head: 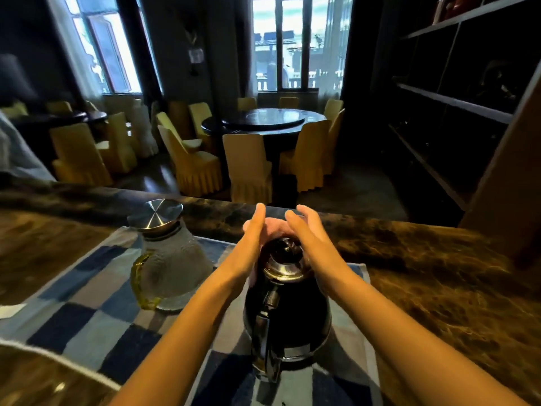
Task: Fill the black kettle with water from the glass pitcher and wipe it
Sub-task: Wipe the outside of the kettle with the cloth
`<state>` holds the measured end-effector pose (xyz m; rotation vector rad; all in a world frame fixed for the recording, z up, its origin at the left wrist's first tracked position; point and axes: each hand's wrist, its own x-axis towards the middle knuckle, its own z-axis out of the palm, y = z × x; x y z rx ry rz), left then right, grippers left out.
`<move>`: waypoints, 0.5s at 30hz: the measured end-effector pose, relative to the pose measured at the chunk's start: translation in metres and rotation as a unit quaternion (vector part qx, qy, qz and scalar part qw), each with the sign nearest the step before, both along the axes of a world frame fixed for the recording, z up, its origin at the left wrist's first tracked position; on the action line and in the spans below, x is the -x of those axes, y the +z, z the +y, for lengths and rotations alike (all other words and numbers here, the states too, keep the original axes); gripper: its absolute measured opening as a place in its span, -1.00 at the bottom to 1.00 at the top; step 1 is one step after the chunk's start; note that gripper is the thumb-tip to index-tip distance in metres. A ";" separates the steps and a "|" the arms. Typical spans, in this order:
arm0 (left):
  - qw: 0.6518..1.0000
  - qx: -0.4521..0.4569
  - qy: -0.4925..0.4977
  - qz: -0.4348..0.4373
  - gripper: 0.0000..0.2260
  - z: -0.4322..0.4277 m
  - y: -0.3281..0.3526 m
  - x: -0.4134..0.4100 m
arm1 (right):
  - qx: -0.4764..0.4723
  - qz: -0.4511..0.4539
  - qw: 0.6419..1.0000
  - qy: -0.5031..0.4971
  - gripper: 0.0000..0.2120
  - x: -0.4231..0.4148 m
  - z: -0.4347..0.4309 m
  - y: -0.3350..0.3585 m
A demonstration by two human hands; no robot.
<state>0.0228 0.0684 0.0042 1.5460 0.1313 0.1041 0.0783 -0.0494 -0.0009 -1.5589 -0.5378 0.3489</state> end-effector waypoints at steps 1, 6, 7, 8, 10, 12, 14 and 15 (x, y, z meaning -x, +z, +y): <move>1.000 0.000 0.018 0.013 -0.36 -0.007 0.012 0.000 | -0.033 0.016 0.999 0.036 -0.46 -0.006 -0.006 0.000; 0.989 -0.133 0.014 -0.066 -0.51 -0.009 0.014 0.011 | -0.067 -0.068 0.986 0.135 -0.67 -0.028 -0.023 -0.011; 0.985 -0.158 0.040 -0.059 -0.51 -0.008 0.010 0.012 | -0.090 -0.071 0.987 0.115 -0.71 -0.031 -0.026 -0.014; 0.976 -0.206 0.062 -0.044 -0.53 -0.007 0.013 0.012 | -0.104 -0.086 0.988 0.080 -0.70 -0.034 -0.030 -0.015; 0.970 -0.232 0.060 -0.028 -0.69 -0.017 0.025 0.004 | -0.106 -0.123 0.986 0.021 -0.67 -0.041 -0.041 -0.020; 0.961 -0.262 0.061 -0.059 -0.80 -0.017 0.026 -0.001 | -0.098 -0.145 0.985 -0.003 -0.74 -0.047 -0.055 -0.028; 0.960 -0.263 0.062 -0.076 -0.86 -0.015 0.023 -0.002 | -0.077 -0.153 0.985 0.021 -0.80 -0.047 -0.066 -0.037; 0.961 -0.265 0.038 -0.074 -0.82 -0.019 0.025 -0.004 | -0.064 -0.150 0.986 0.044 -0.77 -0.045 -0.068 -0.039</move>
